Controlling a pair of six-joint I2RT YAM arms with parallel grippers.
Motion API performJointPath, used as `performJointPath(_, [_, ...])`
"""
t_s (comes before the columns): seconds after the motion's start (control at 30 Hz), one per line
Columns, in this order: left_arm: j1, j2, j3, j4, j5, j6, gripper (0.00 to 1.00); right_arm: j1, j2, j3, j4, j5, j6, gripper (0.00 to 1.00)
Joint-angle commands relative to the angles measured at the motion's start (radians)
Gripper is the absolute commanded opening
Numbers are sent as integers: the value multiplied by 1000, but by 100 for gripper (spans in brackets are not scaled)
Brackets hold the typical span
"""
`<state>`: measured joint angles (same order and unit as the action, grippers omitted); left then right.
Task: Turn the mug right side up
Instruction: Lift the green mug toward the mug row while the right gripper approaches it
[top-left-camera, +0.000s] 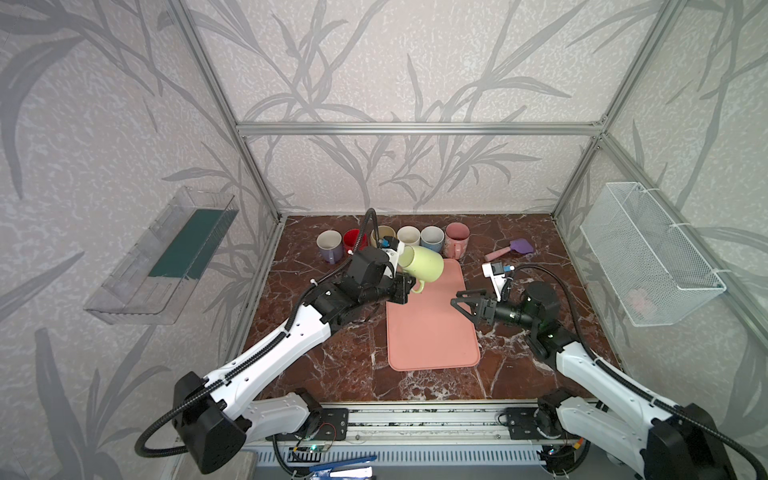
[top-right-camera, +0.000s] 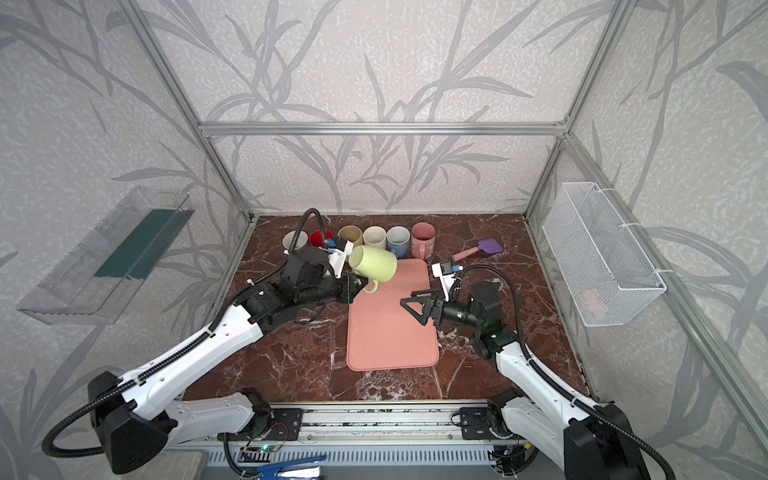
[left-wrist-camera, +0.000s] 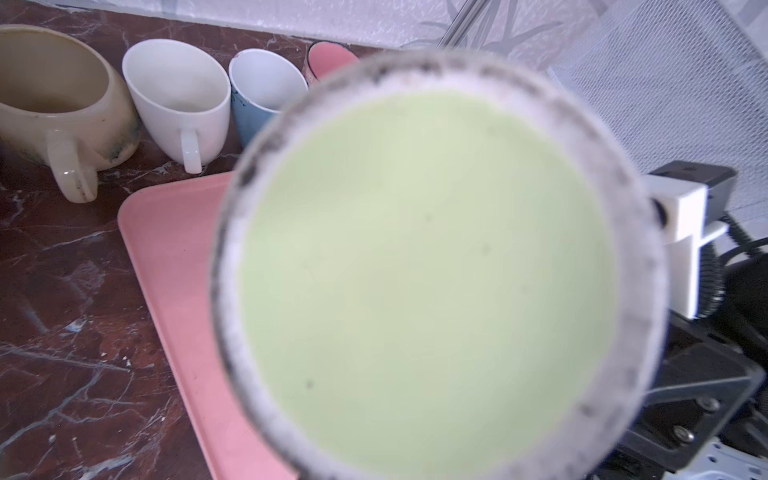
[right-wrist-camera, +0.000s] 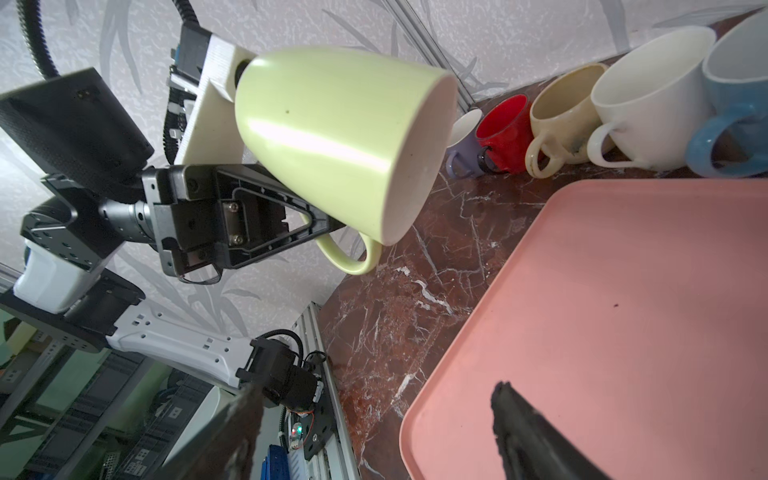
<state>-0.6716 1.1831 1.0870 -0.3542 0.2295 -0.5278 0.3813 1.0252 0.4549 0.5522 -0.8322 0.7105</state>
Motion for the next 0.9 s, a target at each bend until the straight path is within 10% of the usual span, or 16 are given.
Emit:
performJointPath(0.0, [36, -54, -2, 212, 97, -68, 0, 7, 59, 64, 248, -49, 113, 85])
performJointPath(0.87, [116, 89, 14, 615, 346, -288, 0, 32, 441, 342, 636, -96, 399, 71])
